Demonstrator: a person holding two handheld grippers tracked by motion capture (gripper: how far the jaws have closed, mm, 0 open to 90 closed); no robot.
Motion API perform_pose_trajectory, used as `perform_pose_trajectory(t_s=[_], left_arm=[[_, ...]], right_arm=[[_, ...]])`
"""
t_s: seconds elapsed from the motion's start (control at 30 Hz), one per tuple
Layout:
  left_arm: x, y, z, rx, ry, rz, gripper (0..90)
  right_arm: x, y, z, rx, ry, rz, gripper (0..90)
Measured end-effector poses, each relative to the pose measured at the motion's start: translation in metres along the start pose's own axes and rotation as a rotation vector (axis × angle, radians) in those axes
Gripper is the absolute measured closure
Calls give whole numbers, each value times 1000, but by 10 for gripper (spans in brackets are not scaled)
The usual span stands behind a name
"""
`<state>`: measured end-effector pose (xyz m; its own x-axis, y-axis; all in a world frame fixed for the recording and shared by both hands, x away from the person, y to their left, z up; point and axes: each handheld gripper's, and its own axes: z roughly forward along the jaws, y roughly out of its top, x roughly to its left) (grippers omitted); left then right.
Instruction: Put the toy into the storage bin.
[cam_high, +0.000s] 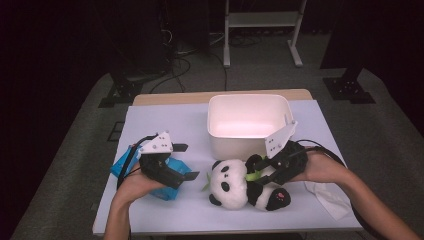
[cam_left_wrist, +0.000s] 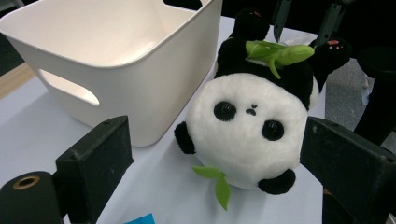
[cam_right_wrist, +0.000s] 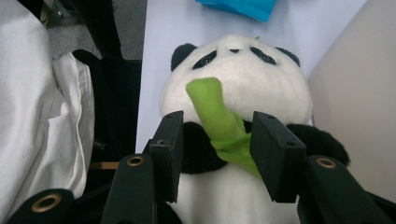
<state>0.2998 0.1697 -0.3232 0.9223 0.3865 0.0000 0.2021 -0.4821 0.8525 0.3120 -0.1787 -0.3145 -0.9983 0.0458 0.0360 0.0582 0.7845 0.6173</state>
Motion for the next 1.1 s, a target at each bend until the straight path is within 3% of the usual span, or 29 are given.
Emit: perform_pose_trajectory(t_s=[0.37, 0.5, 0.67, 0.97, 1.1], left_arm=[[2, -2, -1, -1, -3, -6, 80], [2, -2, -1, -2, -1, -8, 80], [2, -2, -2, -7, 2, -11, 80], [4, -3, -2, -4, 5, -16, 80], [5, -5, -3, -7, 7, -22, 80]], right_arm=[[0, 8, 17, 40, -11, -34, 538], [1, 11, 23, 79, -32, -58, 604], [-3, 12, 18, 70, -52, -55, 705], [-10, 11, 10, 50, -57, -46, 741], [-10, 14, 8, 56, -64, -67, 749]])
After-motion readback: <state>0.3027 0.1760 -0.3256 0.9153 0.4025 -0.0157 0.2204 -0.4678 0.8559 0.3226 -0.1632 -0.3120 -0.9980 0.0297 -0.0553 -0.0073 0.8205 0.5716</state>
